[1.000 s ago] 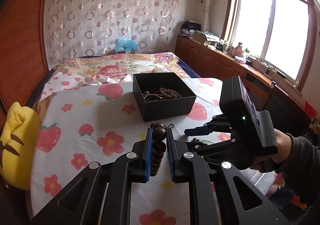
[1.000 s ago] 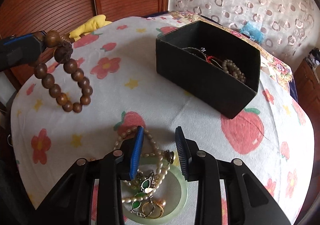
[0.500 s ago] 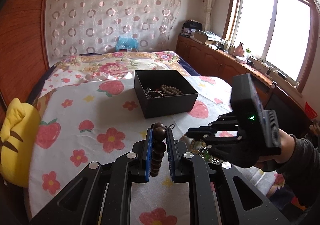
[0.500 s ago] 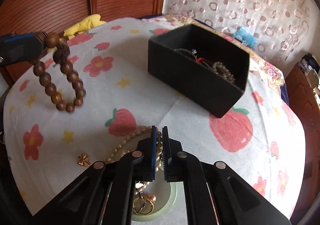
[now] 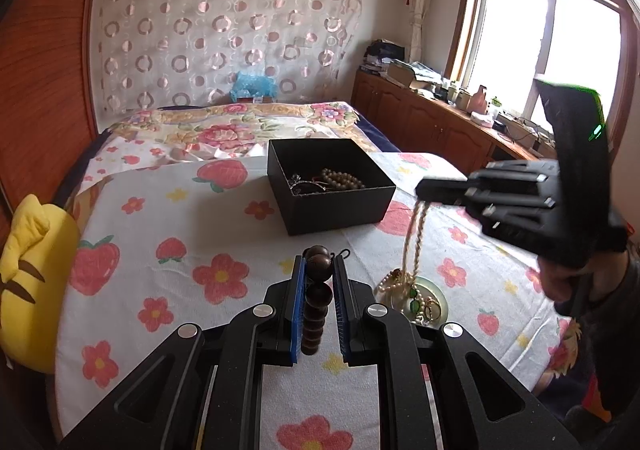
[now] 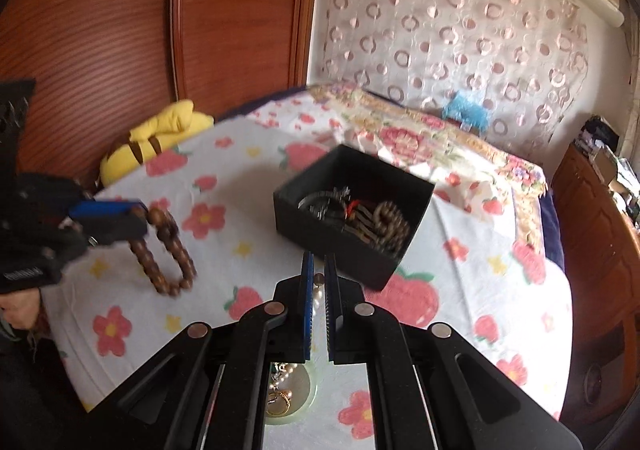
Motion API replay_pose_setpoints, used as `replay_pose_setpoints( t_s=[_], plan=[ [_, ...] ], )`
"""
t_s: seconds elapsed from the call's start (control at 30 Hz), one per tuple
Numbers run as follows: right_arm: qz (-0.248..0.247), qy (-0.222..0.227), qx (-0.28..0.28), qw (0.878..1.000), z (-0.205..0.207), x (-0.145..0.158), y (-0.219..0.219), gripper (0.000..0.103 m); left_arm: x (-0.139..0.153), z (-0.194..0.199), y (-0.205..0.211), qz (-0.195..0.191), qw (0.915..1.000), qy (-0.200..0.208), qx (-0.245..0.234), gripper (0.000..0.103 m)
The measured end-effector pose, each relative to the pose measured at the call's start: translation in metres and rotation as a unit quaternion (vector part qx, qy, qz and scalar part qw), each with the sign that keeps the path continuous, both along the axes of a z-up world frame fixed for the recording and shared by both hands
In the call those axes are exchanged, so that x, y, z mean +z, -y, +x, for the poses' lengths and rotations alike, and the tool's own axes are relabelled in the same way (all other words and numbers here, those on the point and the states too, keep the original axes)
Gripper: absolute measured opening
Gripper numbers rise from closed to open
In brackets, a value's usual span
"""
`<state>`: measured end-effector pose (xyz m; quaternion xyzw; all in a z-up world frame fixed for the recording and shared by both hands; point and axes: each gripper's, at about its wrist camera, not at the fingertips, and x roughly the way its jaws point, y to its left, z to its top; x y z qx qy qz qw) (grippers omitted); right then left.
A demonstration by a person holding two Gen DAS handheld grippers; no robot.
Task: Organize jewelry
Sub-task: 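Grasp and lift the long gold bead necklace with the right gripper while the left holds the bracelet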
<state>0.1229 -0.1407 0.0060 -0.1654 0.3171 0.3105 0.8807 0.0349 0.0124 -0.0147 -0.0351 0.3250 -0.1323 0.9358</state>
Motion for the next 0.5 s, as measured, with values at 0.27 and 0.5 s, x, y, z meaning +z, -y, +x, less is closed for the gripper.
replay_pose_setpoints(
  t_s=[0.27,0.5],
  plan=[
    [0.012,0.037,-0.008,0.999,0.001,0.041,0.009,0.006,0.005,0.002,0.004,-0.001,1.0000,0.007,-0.003,0.012],
    [0.020,0.066,-0.018,0.997,0.006,0.072,0.014,0.006,0.020,0.002,0.004,-0.003,0.9997,0.023,-0.002,0.012]
  ],
)
